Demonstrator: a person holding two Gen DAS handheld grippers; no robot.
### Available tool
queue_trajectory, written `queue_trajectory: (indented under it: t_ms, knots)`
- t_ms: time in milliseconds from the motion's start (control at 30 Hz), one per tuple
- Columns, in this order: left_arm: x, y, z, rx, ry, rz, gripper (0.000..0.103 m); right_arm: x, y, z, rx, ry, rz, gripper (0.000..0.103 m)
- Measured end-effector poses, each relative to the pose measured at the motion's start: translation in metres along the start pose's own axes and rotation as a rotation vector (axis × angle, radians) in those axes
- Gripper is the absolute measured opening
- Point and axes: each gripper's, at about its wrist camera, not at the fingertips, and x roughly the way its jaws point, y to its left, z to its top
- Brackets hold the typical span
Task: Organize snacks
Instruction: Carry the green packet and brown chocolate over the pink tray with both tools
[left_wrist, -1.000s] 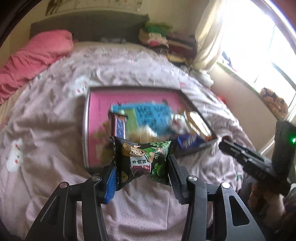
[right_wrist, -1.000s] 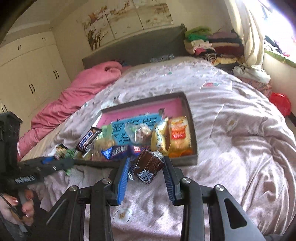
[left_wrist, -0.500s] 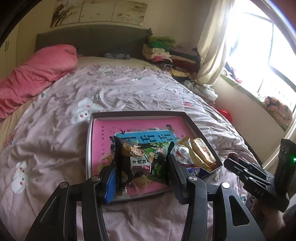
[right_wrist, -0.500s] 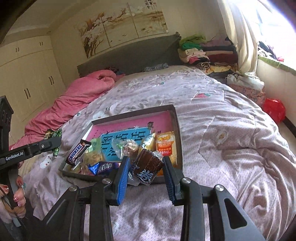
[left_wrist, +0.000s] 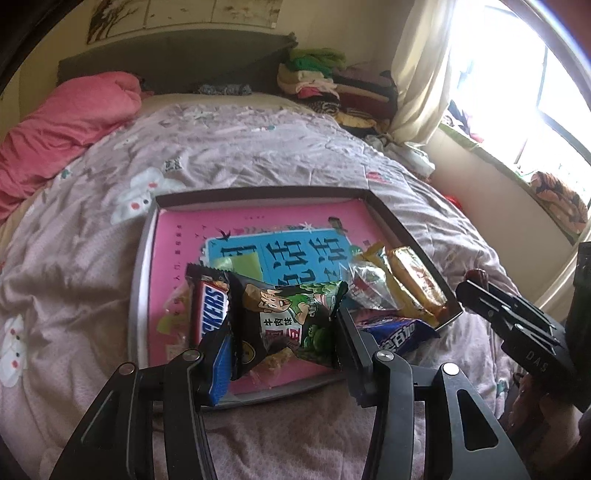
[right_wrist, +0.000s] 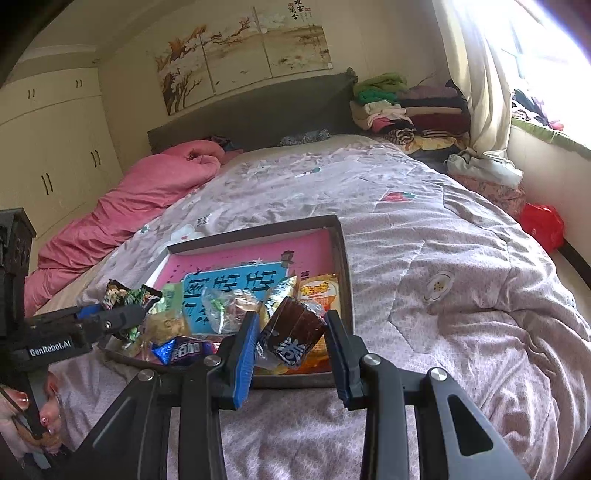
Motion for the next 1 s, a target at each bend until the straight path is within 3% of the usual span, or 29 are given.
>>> queue_trajectory:
  t_ms: [833,1000]
  knots:
    - [0.024,-0.007,-0.004,0.033,0.025,-0.031,0.051,0.026,0.006,-0.002,-0.053,0.032,-0.044,0.036]
    - [0.023,-0.01,-0.004,0.04,0.022,-0.073,0.052,0.032,0.01,-0.003,-0.069,0.047,-0.027,0.036]
